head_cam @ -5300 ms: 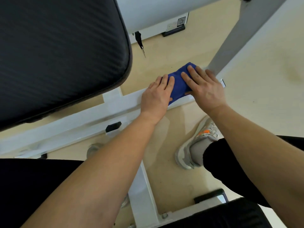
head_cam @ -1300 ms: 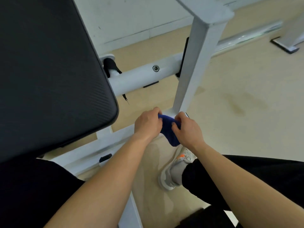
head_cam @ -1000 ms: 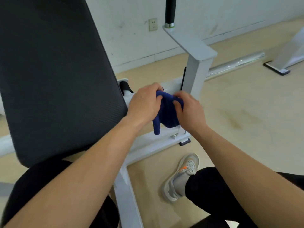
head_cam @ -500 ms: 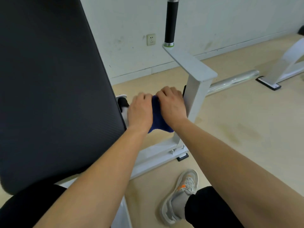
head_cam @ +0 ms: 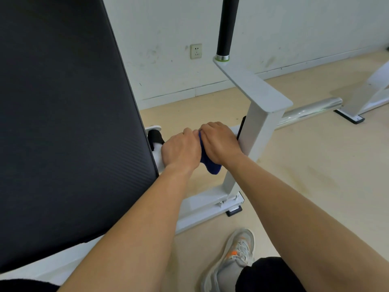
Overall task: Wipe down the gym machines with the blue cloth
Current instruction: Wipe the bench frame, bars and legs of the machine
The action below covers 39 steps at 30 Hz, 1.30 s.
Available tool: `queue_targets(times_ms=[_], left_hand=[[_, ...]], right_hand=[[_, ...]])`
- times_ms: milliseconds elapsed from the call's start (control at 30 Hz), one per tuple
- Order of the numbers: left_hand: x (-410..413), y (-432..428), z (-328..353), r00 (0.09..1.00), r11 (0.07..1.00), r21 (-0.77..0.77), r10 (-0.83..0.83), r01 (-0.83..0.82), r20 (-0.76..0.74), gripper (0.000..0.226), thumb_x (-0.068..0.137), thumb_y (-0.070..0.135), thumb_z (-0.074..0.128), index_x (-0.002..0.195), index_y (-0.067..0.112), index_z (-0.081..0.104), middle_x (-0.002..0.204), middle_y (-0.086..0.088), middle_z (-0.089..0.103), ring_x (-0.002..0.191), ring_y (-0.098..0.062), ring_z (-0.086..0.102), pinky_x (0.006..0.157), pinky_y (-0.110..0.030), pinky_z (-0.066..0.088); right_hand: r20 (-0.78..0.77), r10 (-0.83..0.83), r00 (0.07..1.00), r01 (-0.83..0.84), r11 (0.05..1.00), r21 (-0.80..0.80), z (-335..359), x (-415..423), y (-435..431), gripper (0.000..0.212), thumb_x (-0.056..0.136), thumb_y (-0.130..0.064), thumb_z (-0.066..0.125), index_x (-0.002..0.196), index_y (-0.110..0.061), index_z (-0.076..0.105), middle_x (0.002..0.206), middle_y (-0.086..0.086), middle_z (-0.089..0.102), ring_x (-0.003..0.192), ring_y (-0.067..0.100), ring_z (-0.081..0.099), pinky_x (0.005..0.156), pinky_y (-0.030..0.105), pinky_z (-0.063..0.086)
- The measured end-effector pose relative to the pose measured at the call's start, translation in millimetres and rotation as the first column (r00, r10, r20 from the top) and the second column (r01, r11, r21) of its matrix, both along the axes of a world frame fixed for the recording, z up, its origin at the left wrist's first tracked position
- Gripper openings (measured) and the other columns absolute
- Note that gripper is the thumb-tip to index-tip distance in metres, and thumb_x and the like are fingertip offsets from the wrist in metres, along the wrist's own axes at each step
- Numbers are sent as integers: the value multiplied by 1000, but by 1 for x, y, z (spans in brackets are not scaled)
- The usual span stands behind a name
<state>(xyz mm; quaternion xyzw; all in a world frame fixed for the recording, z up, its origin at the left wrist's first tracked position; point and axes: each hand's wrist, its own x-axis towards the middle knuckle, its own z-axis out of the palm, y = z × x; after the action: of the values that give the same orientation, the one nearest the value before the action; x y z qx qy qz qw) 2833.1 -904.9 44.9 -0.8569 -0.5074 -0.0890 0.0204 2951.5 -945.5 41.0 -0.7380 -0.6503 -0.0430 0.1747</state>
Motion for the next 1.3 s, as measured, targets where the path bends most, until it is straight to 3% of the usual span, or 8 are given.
queue_targets(times_ms=[200,367,467,633,767,1067,1167,1300], left_hand=[[1,4,16,997,993,-109,-48,41,-55,19,93,17,51,112,17,53,102,-4,63,80,-25,53,64,-36,37],[-21,-30,-22,992,988,146,-75,59,106,33,100,24,27,121,13,51,117,-6,60,107,-25,55,95,-36,42],[-27,-44,-46,972,961,274,-84,22,217,47,95,15,37,140,4,44,140,-12,50,133,-29,44,114,-42,32],[-15,-27,-19,981,983,176,12,-47,196,23,93,17,36,105,15,55,103,-3,62,98,-24,57,92,-33,39],[-14,-17,7,998,998,15,59,-59,-1,22,86,14,57,107,15,51,103,-4,65,94,-25,63,76,-32,37],[-52,-39,41,938,951,211,-153,225,-312,28,91,21,55,117,12,55,110,-5,65,103,-26,59,89,-35,38],[-84,-39,65,965,943,248,-178,223,-192,18,95,21,45,105,21,60,102,2,64,96,-20,59,70,-30,38],[-133,-33,72,980,943,278,-196,183,19,25,95,19,52,114,18,68,122,3,64,115,-18,57,89,-30,48]], right_hand=[[26,-51,998,55,986,-156,10,5,15,26,97,-19,35,83,-12,56,78,5,60,76,28,56,67,43,48],[27,67,997,-71,982,173,-23,-8,-22,34,99,-18,34,112,-5,62,114,10,63,109,31,53,100,37,40],[111,65,992,-97,942,320,-43,-11,-34,33,98,-11,44,123,2,60,127,16,58,120,36,48,110,44,38],[97,98,991,-104,992,65,-11,-4,-8,35,96,-20,33,107,-10,64,105,7,66,100,31,58,92,41,43],[88,83,993,-64,979,-194,13,1,13,28,100,-24,32,90,-15,57,88,3,62,81,26,57,69,40,45],[132,177,975,-189,978,88,-27,-22,-27,45,99,-28,45,139,-9,52,146,10,48,139,37,37,117,51,27],[123,143,982,-152,986,70,-31,-48,-33,52,103,-39,30,147,-17,45,147,8,47,141,38,32,119,53,21],[208,129,970,-139,990,36,-17,-64,-16,49,102,-40,25,140,-20,50,129,4,60,121,33,49,108,46,35]])
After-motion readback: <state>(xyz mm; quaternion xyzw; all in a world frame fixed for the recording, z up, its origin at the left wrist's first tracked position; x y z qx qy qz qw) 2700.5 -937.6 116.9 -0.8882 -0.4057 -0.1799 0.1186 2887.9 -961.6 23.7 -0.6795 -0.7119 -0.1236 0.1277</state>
